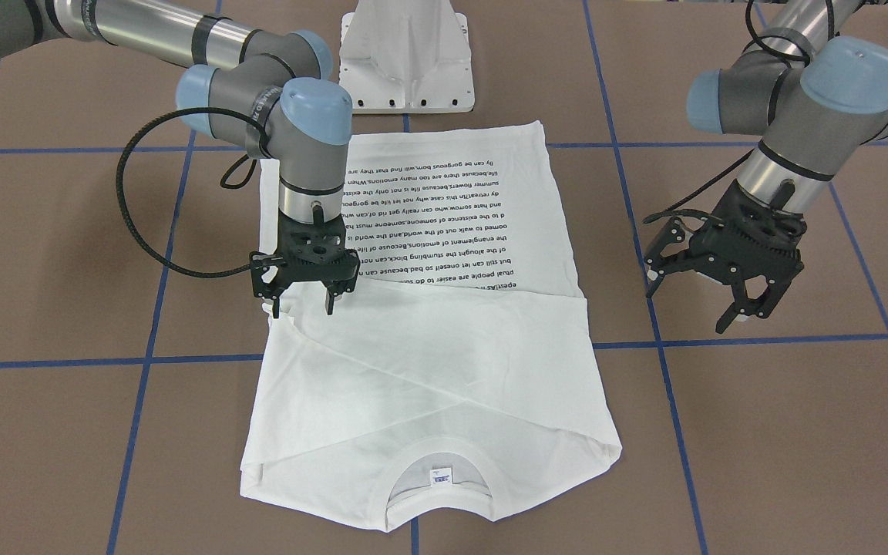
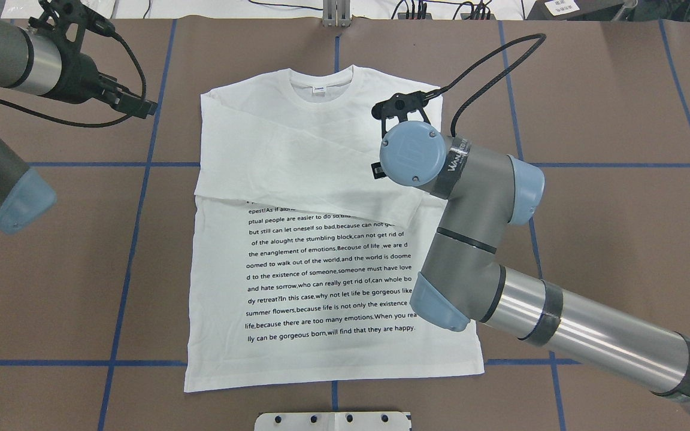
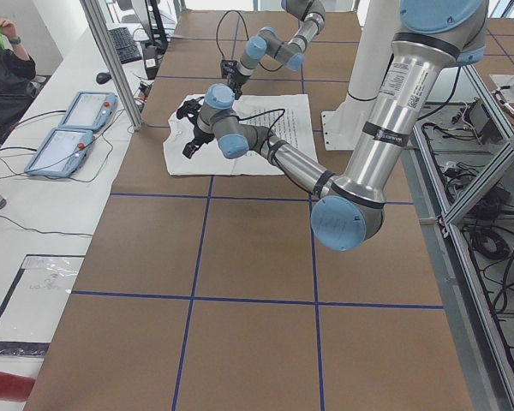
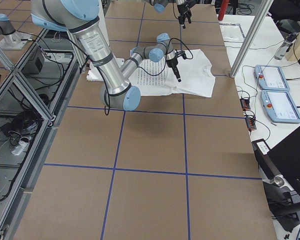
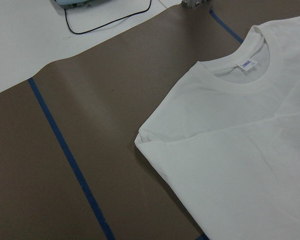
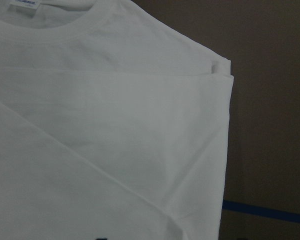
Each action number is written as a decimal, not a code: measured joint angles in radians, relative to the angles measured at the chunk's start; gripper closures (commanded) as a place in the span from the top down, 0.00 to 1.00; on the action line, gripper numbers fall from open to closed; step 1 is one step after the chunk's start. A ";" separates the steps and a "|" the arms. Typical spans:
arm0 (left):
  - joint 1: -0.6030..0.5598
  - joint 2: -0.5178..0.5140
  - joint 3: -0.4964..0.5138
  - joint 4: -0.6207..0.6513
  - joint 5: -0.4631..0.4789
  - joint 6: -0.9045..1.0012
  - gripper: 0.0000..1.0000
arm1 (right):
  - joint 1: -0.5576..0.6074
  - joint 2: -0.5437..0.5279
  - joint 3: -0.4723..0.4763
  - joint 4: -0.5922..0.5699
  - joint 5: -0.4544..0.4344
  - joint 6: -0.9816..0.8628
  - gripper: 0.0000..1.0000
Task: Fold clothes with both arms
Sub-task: 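Move both grippers down to the hem corners nearest the robot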
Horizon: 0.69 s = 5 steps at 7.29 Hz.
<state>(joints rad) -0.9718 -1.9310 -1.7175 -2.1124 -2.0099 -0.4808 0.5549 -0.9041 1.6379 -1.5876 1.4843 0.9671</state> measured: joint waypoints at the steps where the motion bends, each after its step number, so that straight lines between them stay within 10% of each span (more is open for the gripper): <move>1: 0.012 0.020 -0.040 0.001 -0.001 -0.073 1.00 | 0.002 -0.044 0.089 -0.003 0.029 0.034 1.00; 5: 0.264 0.256 -0.408 -0.001 0.068 -0.514 1.00 | -0.125 -0.294 0.448 -0.002 0.019 0.287 1.00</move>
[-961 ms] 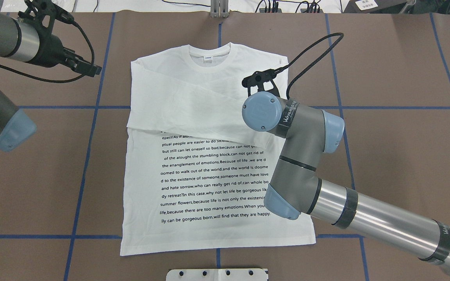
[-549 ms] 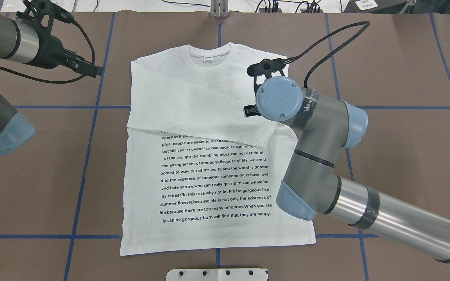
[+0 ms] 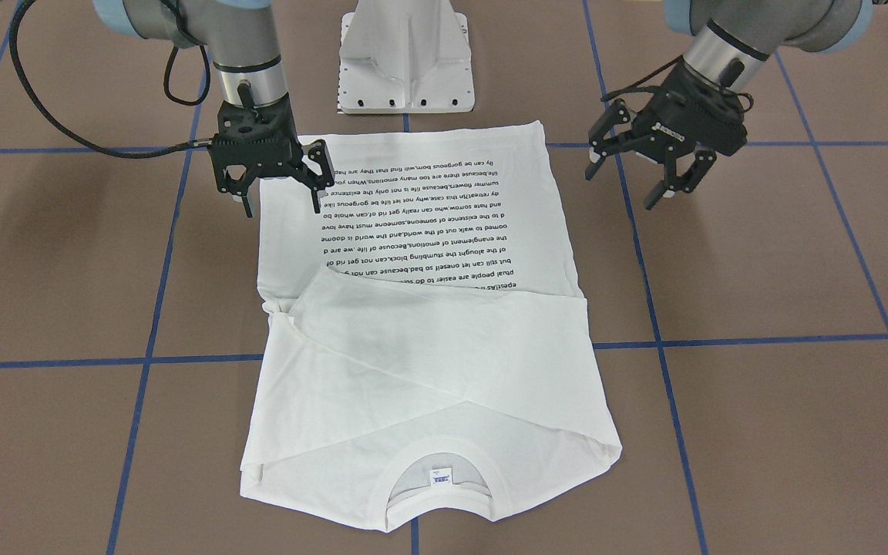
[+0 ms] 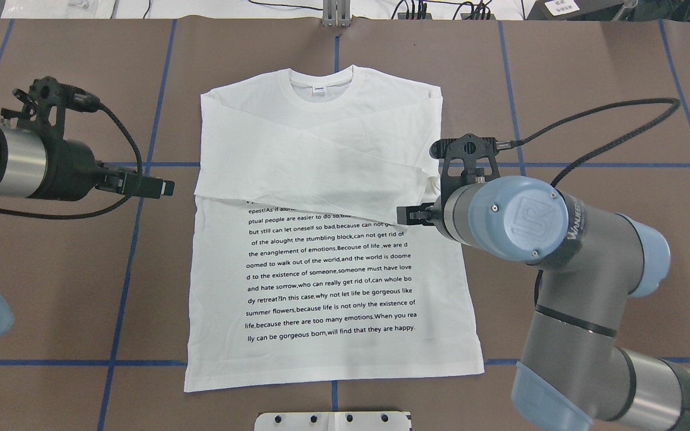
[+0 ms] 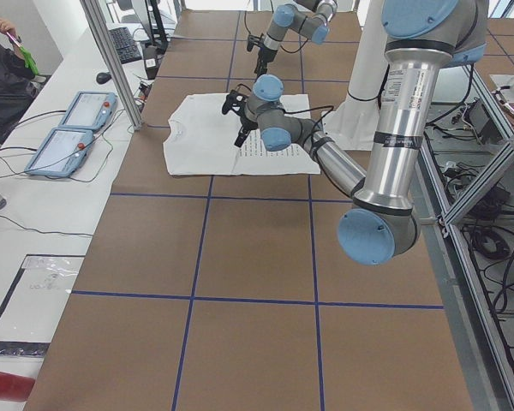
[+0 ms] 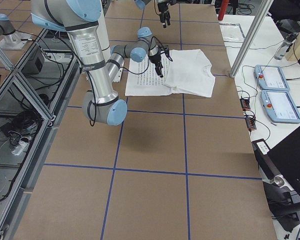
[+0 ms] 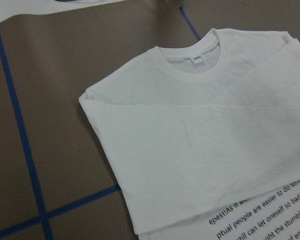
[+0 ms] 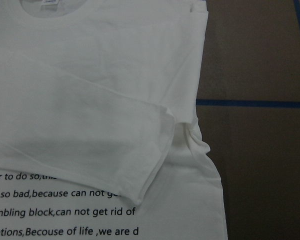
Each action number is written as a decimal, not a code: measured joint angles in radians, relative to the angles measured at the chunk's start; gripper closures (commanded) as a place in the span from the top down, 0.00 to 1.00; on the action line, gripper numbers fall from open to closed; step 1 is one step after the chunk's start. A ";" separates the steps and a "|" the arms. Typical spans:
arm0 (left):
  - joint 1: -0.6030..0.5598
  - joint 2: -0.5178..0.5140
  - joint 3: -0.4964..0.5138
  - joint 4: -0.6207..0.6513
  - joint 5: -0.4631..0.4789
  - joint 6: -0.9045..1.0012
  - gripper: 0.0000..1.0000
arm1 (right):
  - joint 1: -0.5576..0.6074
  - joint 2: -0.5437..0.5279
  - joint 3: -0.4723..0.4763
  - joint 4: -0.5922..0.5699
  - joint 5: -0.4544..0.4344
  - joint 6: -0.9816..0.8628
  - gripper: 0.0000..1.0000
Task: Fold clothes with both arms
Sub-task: 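Move both grippers down to the hem corners nearest the robot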
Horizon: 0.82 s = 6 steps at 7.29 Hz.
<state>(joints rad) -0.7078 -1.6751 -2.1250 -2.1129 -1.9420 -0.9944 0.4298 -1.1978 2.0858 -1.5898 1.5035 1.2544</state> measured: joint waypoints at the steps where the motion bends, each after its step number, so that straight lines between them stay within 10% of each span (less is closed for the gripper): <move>1: 0.132 0.052 -0.062 0.001 0.102 -0.143 1.00 | -0.058 -0.074 0.076 0.000 -0.036 0.057 1.00; 6: 0.591 0.084 -0.003 0.102 0.466 -0.532 0.98 | -0.216 -0.196 0.164 0.001 -0.177 0.209 1.00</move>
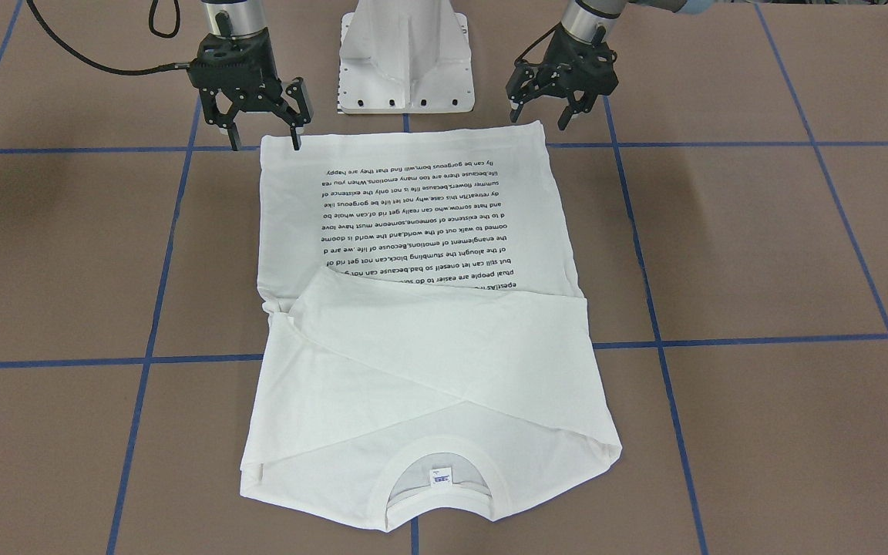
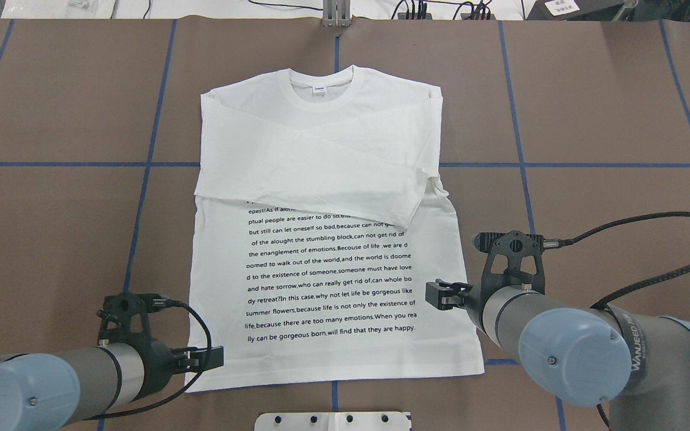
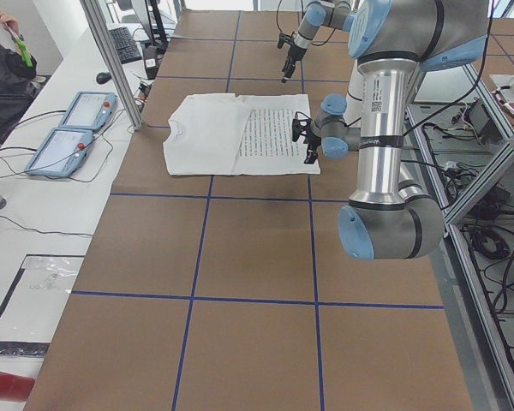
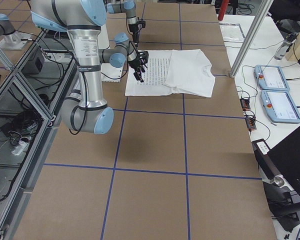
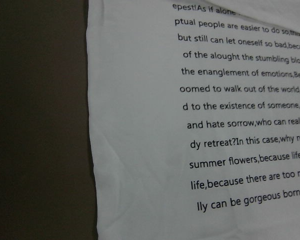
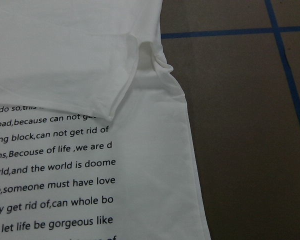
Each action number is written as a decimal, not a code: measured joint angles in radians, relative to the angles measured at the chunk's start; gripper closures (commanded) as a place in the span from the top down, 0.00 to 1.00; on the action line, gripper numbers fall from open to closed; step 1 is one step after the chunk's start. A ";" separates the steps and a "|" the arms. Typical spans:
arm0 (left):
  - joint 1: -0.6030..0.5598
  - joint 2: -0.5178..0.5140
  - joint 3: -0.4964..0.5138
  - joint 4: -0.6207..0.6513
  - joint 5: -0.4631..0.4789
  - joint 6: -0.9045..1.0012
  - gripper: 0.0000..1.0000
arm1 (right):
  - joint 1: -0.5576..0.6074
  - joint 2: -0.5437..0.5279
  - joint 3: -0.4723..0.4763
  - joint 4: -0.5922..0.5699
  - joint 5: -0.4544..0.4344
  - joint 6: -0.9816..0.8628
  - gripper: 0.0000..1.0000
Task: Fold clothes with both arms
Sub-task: 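Move both grippers down to the hem corners nearest the robot, then grasp the two bottom hem corners with the left and right grippers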
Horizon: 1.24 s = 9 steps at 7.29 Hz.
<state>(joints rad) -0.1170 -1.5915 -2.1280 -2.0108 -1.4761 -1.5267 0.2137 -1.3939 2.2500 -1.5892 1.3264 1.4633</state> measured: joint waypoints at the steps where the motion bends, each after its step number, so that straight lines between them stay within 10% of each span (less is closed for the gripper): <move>1: 0.012 -0.013 0.037 0.009 0.006 -0.010 0.92 | -0.002 0.000 -0.001 0.000 -0.002 0.001 1.00; 9: 0.057 -0.023 0.062 0.055 0.010 -0.017 0.75 | -0.005 -0.001 -0.004 0.000 -0.003 0.000 1.00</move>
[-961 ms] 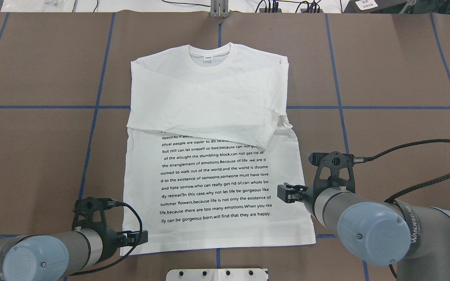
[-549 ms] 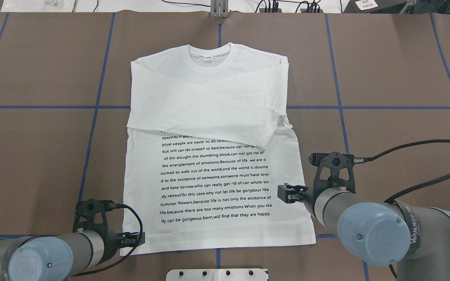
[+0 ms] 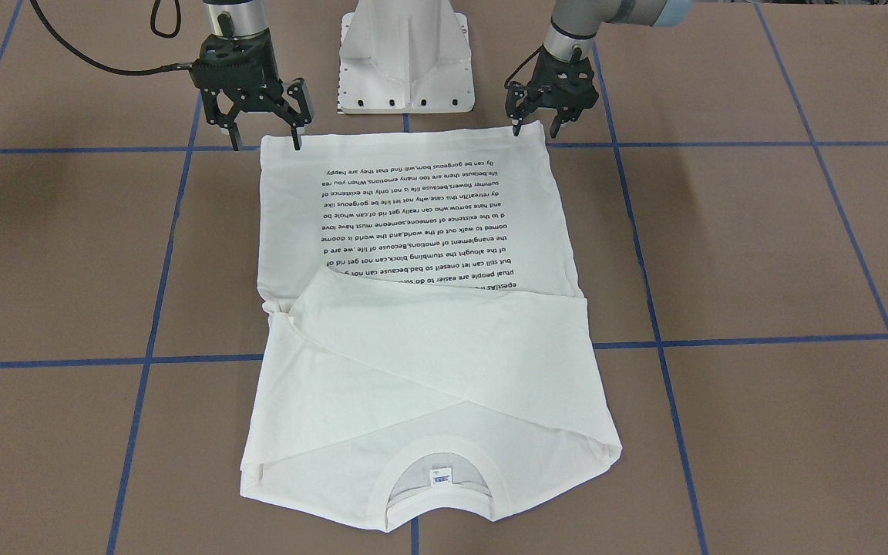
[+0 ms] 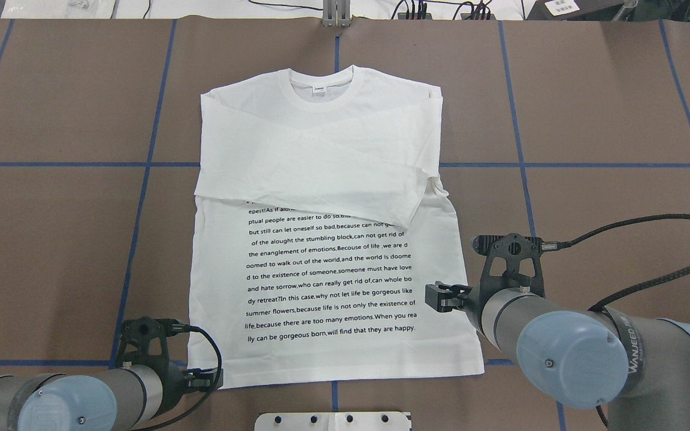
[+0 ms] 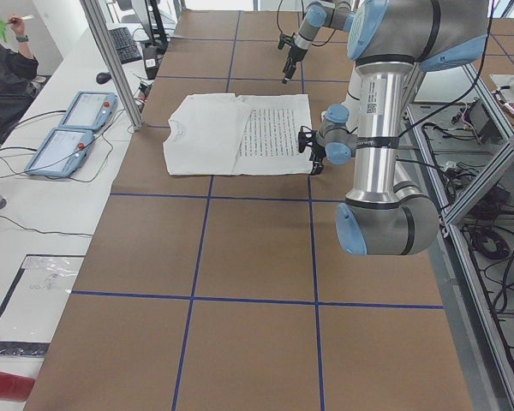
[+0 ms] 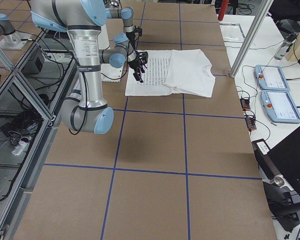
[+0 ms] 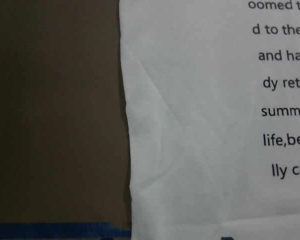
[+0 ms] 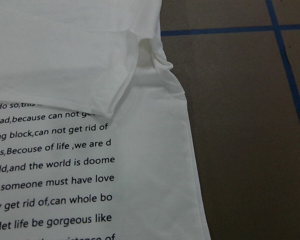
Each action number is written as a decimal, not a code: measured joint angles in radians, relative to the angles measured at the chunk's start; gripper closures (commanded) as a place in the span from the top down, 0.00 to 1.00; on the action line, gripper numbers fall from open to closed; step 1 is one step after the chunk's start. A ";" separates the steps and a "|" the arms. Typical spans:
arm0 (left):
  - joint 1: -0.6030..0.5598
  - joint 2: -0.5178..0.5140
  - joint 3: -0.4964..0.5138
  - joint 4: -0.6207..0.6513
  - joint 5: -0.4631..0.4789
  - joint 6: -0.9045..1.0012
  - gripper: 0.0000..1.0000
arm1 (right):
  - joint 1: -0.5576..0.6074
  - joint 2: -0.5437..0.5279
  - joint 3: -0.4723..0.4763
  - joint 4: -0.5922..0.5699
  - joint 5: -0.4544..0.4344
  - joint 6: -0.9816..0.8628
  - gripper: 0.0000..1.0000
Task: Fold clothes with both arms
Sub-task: 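Grasp the two bottom hem corners with the left and right grippers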
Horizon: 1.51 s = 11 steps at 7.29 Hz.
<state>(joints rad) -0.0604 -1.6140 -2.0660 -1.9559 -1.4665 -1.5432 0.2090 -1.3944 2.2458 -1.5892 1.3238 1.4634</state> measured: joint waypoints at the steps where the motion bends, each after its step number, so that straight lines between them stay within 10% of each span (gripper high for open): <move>1: 0.008 0.000 -0.001 0.001 0.000 0.000 0.75 | 0.000 0.000 -0.001 0.000 0.000 0.000 1.00; 5: 0.024 0.000 -0.001 0.002 0.000 0.000 0.58 | 0.000 0.000 -0.005 0.000 0.000 0.001 1.00; 8: 0.024 0.000 -0.003 0.002 0.000 0.000 0.00 | 0.000 -0.001 -0.005 0.000 0.000 0.000 1.00; 11: 0.022 -0.001 -0.009 0.002 0.002 -0.001 0.00 | 0.000 -0.001 -0.006 0.001 0.000 0.001 1.00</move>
<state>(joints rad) -0.0381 -1.6147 -2.0746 -1.9541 -1.4645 -1.5445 0.2086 -1.3957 2.2397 -1.5882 1.3238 1.4640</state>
